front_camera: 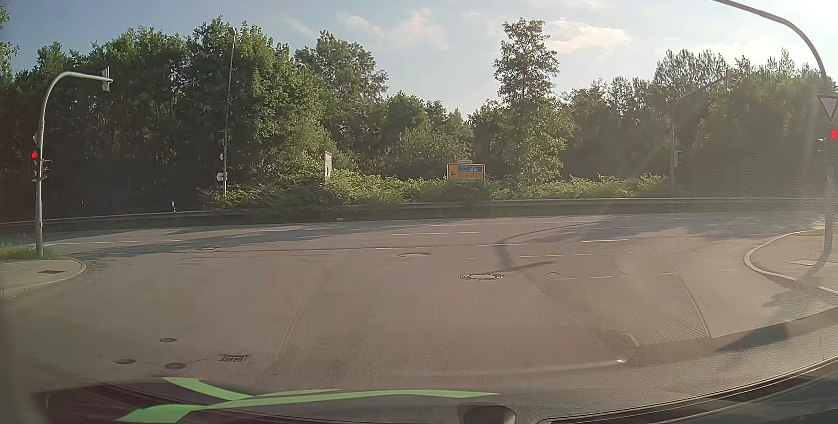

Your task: Follow the waypoints while adhering to traffic rules and regulations

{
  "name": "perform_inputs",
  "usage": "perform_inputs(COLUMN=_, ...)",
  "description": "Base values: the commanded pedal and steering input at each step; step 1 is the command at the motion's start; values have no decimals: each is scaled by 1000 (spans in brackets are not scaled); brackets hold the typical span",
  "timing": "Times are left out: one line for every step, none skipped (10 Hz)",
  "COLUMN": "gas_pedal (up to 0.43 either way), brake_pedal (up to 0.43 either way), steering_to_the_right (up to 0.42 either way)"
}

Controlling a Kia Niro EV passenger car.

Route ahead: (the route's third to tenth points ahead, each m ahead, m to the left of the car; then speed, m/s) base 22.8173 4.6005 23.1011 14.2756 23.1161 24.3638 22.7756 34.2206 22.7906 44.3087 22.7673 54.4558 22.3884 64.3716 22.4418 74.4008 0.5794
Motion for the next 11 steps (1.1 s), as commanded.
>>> perform_inputs(gas_pedal=0, brake_pedal=128, steering_to_the_right=-20)
perform_inputs(gas_pedal=0, brake_pedal=134, steering_to_the_right=-20)
perform_inputs(gas_pedal=0, brake_pedal=134, steering_to_the_right=-20)
perform_inputs(gas_pedal=0, brake_pedal=128, steering_to_the_right=-20)
perform_inputs(gas_pedal=0, brake_pedal=122, steering_to_the_right=-20)
perform_inputs(gas_pedal=0, brake_pedal=122, steering_to_the_right=-20)
perform_inputs(gas_pedal=0, brake_pedal=122, steering_to_the_right=-20)
perform_inputs(gas_pedal=0, brake_pedal=128, steering_to_the_right=-20)
perform_inputs(gas_pedal=0, brake_pedal=128, steering_to_the_right=-20)
perform_inputs(gas_pedal=0, brake_pedal=134, steering_to_the_right=-20)
perform_inputs(gas_pedal=0, brake_pedal=134, steering_to_the_right=-20)
